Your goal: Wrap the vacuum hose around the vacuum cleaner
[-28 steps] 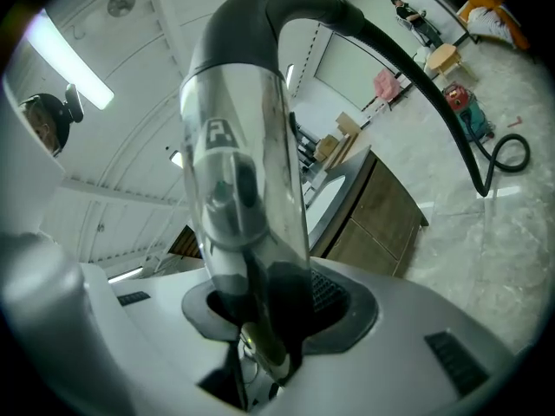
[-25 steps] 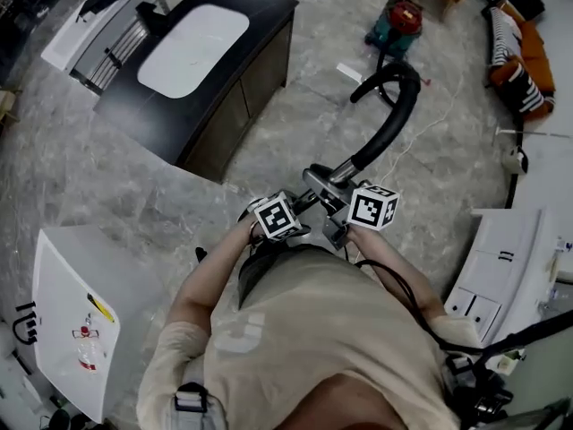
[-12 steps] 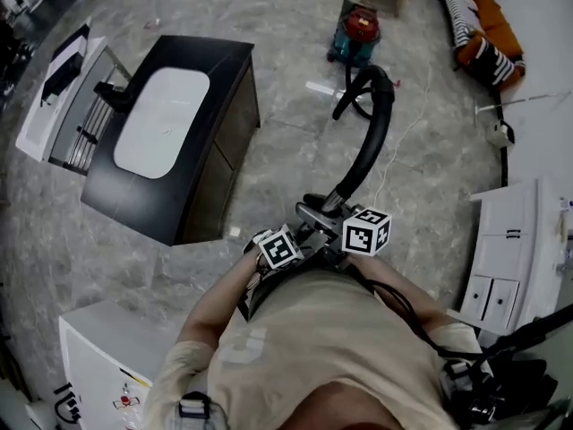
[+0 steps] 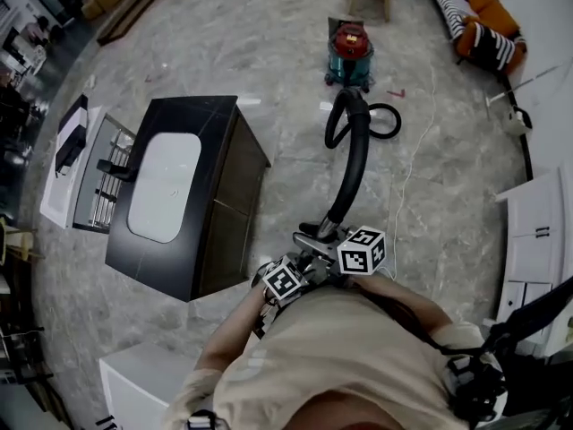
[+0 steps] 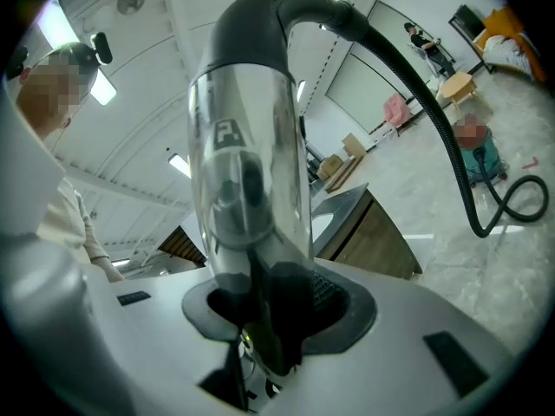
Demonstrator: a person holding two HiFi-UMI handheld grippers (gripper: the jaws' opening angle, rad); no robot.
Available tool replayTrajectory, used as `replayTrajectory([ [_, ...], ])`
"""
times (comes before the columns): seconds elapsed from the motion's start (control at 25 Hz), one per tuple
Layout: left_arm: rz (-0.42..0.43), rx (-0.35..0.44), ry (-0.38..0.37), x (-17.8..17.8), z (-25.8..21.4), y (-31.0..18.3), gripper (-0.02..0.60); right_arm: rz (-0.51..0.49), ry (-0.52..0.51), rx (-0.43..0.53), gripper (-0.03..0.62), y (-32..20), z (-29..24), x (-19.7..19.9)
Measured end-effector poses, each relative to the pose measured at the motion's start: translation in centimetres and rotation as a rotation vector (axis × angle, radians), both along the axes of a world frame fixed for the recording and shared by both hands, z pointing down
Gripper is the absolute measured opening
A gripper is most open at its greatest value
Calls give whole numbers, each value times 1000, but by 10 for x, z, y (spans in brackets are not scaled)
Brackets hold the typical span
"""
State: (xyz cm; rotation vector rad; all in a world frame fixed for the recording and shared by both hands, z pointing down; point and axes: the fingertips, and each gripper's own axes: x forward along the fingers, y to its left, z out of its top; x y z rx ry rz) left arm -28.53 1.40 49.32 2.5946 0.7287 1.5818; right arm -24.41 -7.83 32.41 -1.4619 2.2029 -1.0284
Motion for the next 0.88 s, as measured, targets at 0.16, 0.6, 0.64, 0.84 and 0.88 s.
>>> replayTrajectory([
  [0.16,-38,54,23,50,-8,-10,107,-90,52,60,137,-1,-16,37],
  [0.6,-126,210,121,203,-37,-50,107,-271,225,221,137,-11,-60,157],
  [0.64,-132,214,123,214,-39,-52,107,-280,235,223,137,-13,-62,167],
  [0.84,-135,199,129,247,-43,-57,107,-267,262,217,130,-22,-65,199],
  [0.88,-129,190,131,251,-43,-57,107,-259,265,214,130,-25,-65,204],
])
